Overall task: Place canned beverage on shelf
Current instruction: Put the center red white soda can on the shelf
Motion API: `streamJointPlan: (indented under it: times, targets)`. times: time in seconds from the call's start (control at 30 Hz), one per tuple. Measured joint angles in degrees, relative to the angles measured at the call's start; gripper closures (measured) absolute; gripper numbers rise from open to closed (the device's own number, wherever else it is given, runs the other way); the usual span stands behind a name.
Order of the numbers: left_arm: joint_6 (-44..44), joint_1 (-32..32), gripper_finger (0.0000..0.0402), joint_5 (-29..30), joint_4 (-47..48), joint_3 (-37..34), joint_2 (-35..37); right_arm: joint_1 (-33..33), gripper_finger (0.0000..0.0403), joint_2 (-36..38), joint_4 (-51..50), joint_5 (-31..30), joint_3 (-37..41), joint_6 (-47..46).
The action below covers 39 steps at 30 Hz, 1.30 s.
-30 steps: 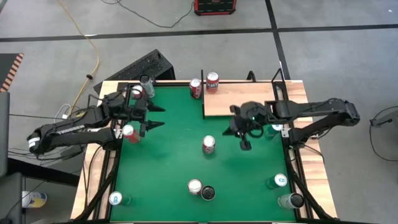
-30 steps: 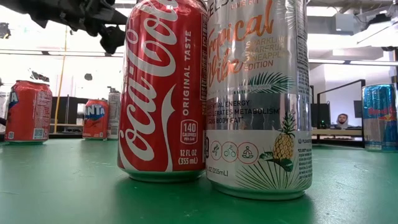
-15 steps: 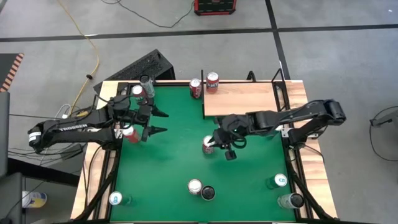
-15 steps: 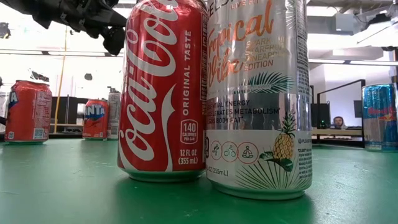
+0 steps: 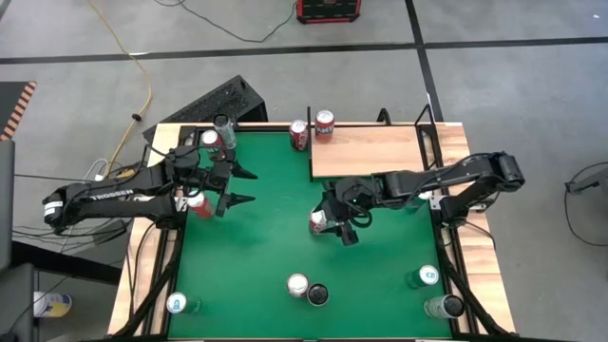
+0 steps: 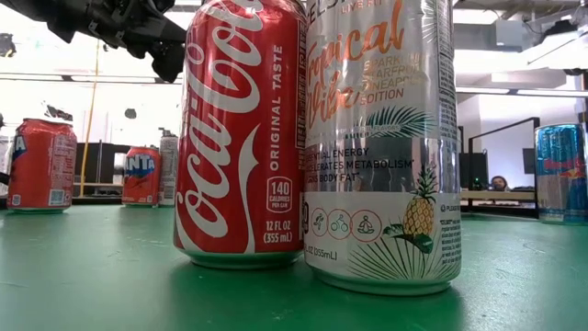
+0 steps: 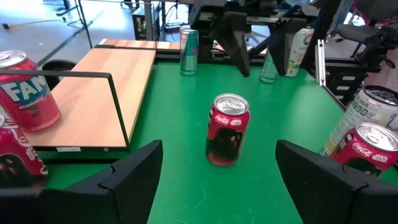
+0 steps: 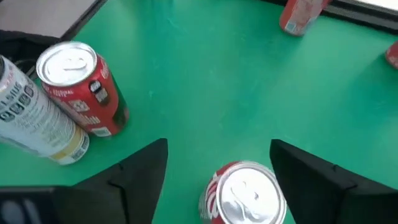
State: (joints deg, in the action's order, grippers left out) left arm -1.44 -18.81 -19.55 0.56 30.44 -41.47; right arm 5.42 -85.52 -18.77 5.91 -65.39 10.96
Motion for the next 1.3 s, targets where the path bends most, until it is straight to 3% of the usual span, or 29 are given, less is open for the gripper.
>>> streamJointPlan:
  times: [0.23, 0.6, 1.3]
  targets:
    - [-0.1, 0.0, 0.0105, 0.0, 0.0, 0.0, 0.0, -2.0, 0.0067, -3.2, -1.5, 0.0, 0.0, 0.1]
    - [-0.3, 0.0, 0.0105, 0.8, 0.0, 0.0, 0.0, -6.0, 0.0065, -6.7, -1.9, 0.0, 0.0, 1.1]
    - [-1.4, 0.0, 0.0105, 1.8, 0.0, 0.1, 0.0, -5.4, 0.0079, -9.2, -1.6, -1.6, -0.1, -1.5]
